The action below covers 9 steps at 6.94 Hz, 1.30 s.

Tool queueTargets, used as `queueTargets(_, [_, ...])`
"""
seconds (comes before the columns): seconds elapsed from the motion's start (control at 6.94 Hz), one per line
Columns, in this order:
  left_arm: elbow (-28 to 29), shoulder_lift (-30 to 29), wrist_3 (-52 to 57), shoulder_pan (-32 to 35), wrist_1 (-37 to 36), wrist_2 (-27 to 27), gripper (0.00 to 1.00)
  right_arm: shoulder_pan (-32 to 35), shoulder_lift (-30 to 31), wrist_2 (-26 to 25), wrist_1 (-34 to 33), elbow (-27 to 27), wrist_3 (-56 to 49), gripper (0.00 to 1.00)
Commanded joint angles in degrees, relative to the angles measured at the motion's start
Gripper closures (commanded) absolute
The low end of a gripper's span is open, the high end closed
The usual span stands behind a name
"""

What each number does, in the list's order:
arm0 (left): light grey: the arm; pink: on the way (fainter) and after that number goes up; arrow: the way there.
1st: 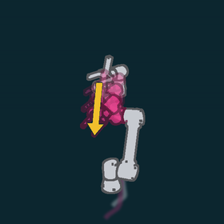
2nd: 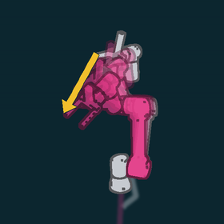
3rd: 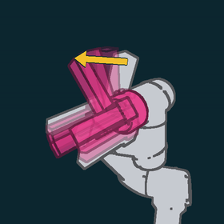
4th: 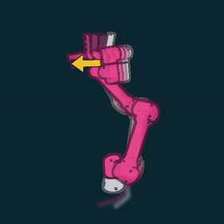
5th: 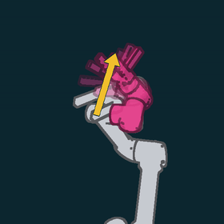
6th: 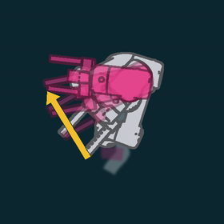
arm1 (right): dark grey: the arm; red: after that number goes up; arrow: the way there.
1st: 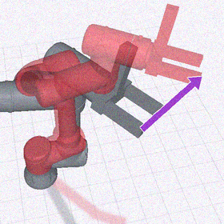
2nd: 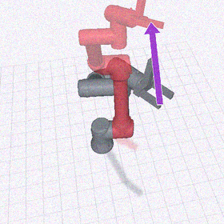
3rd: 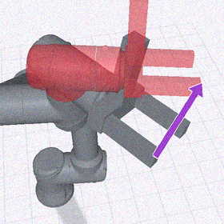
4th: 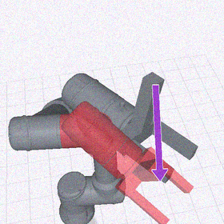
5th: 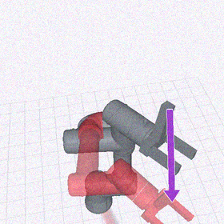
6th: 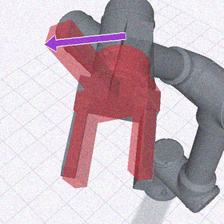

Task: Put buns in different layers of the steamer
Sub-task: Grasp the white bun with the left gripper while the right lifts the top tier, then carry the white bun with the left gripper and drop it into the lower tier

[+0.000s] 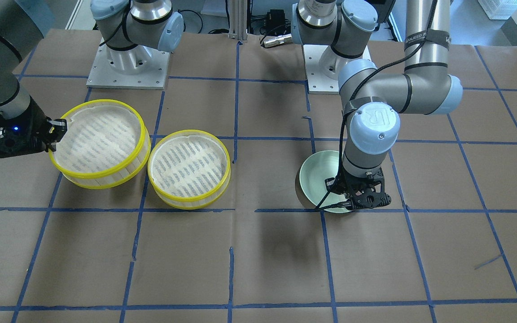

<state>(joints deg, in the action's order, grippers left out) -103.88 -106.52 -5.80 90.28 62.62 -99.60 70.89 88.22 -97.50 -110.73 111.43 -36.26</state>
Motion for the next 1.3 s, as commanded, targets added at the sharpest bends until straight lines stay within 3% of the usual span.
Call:
queueTargets(0.0, [3.6,2.3,-6.0,2.2,7.0,4.4,1.00,-0.7,-0.5,0.0,-1.4,-0.1,-4.3,1.00])
queueTargets(0.43, [7.2,1.3,-29.7,16.7,4.3,11.2,1.00,-0.8,-0.5,0.0,-1.4,0.2,-6.7,1.00])
queueTargets(0.58, [9.2,0.7,-36.3,20.9,2.8,15.7,1.00,-0.8,-0.6,0.1,-1.5,0.3,-6.7,1.00])
queueTargets(0.72, [9.8,-0.8,-43.2,25.4,-3.5,18.7,1.00,-0.9,-0.5,0.0,-1.6,0.1,-6.7,1.00])
queueTargets(1.01, [9.8,-5.0,-51.0,31.8,-9.3,18.3,1.00,-0.9,-0.5,0.0,-1.6,0.0,-6.7,1.00])
queueTargets(1.15, [9.5,-5.6,-50.4,32.0,-9.5,18.4,0.79,-0.8,-0.5,0.0,-1.7,0.0,-6.7,1.00])
